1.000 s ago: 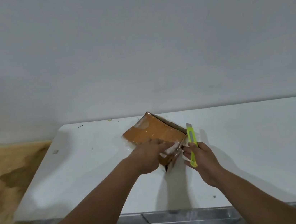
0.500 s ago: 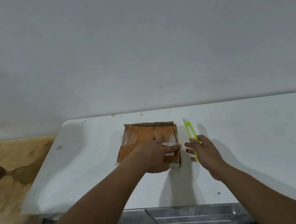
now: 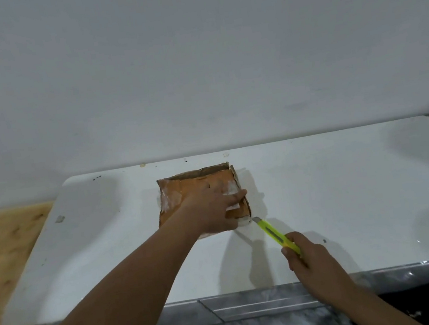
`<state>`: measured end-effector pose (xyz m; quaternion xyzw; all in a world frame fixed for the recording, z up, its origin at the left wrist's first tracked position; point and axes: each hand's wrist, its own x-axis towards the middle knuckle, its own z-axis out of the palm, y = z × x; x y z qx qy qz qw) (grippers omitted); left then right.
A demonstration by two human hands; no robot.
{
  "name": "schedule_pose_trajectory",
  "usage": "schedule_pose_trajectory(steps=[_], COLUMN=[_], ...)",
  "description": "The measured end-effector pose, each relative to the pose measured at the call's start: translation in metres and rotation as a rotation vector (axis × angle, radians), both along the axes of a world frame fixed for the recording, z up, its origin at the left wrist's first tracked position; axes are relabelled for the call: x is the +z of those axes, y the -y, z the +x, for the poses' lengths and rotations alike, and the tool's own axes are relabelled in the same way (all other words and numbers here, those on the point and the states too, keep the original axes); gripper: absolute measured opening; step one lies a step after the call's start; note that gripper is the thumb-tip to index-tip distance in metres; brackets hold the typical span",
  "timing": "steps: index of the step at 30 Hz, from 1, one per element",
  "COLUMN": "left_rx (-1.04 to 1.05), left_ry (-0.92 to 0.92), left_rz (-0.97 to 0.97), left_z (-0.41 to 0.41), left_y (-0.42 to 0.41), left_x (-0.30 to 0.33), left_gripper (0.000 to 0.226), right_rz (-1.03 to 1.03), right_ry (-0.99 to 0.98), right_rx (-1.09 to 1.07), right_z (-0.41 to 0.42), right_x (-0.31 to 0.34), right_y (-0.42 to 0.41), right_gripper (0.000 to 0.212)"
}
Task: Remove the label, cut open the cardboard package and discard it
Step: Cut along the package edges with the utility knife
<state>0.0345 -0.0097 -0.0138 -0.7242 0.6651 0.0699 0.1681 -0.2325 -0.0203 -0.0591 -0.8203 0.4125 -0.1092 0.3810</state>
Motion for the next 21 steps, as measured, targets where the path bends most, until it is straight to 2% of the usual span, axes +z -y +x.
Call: schedule_pose_trajectory(steps=[5, 9, 17, 21], left_rx=[0.016, 0.031, 0.033, 0.041], left_ry=[-0.001, -0.013, -0.048, -0.074], left_rz=[0.014, 0.005, 0.029, 0.039], left_z=[0.002, -0.001, 0.001, 0.001], left_y=[0.0, -0.005, -0.004, -0.004], left_x=[-0.007, 0.001, 0.0, 0.0], left_gripper=[0.076, 0.071, 0.074, 0.078], right_rz=[-0.074, -0.112, -0.165, -0.177], right_ry=[-0.053, -0.067, -0.118, -0.262], right_rx=[0.003, 0.002, 0.002, 0.055], right_z=[0.012, 0.01, 0.018, 0.036], right_x=[0.0, 0.003, 0.005, 0.0], right_y=[0.003, 0.003, 0.006, 0.008], right_gripper=[0.016, 0.016, 0.022, 0.024])
